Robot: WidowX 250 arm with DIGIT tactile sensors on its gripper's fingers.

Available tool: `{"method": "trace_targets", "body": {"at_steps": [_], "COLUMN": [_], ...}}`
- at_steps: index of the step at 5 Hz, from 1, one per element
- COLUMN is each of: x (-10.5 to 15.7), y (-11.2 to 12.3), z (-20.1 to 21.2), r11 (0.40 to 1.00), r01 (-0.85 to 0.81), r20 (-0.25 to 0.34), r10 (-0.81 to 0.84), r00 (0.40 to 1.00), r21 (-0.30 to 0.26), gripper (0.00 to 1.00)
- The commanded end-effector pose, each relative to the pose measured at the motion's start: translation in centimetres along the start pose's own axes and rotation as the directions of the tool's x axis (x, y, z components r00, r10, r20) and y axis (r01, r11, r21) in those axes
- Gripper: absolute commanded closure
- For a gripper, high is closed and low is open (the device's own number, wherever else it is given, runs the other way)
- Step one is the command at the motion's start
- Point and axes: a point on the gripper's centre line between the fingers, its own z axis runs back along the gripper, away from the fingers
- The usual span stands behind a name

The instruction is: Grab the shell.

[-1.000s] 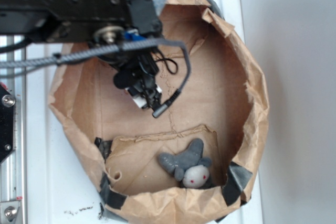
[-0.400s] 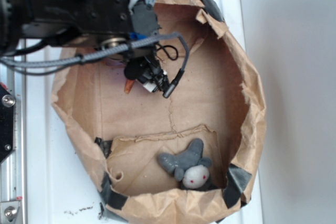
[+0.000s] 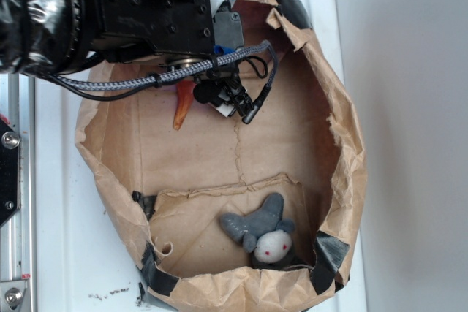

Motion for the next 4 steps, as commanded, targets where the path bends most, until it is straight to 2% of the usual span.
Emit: {"method": "trace_targets", "body": {"at_steps": [1, 2, 4], "x": [0.7, 0.6, 0.1], "y": [-1.5, -1.6, -1.8], "z": [-0.1, 0.1, 2.5], "r11": [0.990, 0.991, 0.977], "r01": [0.114, 0.097, 0.158], "r20": [0.057, 0.026, 0.049], "r10": [-0.109, -0.095, -0.152], "r00": [0.992, 0.995, 0.987], "r21": [-0.085, -0.090, -0.143], "gripper": [0.00, 1.00, 1.00]}}
